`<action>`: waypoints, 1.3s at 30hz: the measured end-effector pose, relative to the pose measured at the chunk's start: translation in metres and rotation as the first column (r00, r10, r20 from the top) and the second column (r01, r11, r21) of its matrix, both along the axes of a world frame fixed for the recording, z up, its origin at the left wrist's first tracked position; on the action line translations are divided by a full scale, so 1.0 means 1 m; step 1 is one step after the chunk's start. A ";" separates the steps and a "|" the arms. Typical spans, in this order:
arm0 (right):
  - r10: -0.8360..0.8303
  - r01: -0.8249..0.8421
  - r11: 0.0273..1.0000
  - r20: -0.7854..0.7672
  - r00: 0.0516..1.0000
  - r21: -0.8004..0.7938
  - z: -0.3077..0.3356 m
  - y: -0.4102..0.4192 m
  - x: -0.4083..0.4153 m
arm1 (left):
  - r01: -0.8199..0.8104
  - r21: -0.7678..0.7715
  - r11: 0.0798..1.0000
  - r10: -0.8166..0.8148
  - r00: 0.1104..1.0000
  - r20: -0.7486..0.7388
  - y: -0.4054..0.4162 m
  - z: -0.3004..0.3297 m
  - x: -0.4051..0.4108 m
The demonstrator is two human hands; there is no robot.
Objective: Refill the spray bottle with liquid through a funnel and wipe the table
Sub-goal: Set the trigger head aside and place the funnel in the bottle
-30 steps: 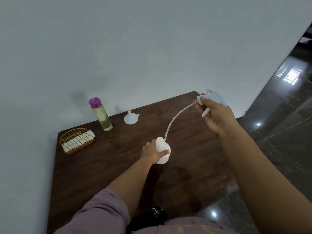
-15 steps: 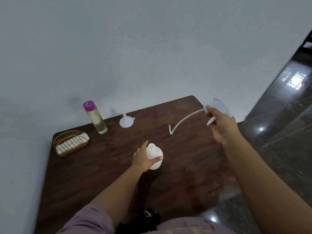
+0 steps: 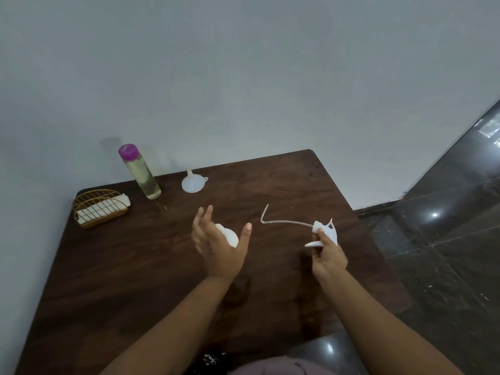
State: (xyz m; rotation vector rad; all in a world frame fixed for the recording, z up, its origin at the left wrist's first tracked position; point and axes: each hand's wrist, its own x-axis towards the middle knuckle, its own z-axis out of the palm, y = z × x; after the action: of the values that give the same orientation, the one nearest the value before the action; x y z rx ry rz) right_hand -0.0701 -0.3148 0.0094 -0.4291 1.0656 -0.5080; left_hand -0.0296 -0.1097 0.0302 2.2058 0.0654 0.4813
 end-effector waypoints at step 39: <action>0.444 -0.923 0.044 -0.820 0.362 -0.383 -0.043 -0.062 -0.029 | 0.159 0.207 0.965 -0.139 0.985 -0.107 -0.069 -0.034 -0.035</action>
State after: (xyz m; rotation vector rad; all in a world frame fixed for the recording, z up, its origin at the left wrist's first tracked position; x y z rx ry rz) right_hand -0.0988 -0.3763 -0.0332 -2.0548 0.8138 0.1566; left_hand -0.0651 -0.1782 -0.0041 2.4224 -0.1086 0.3152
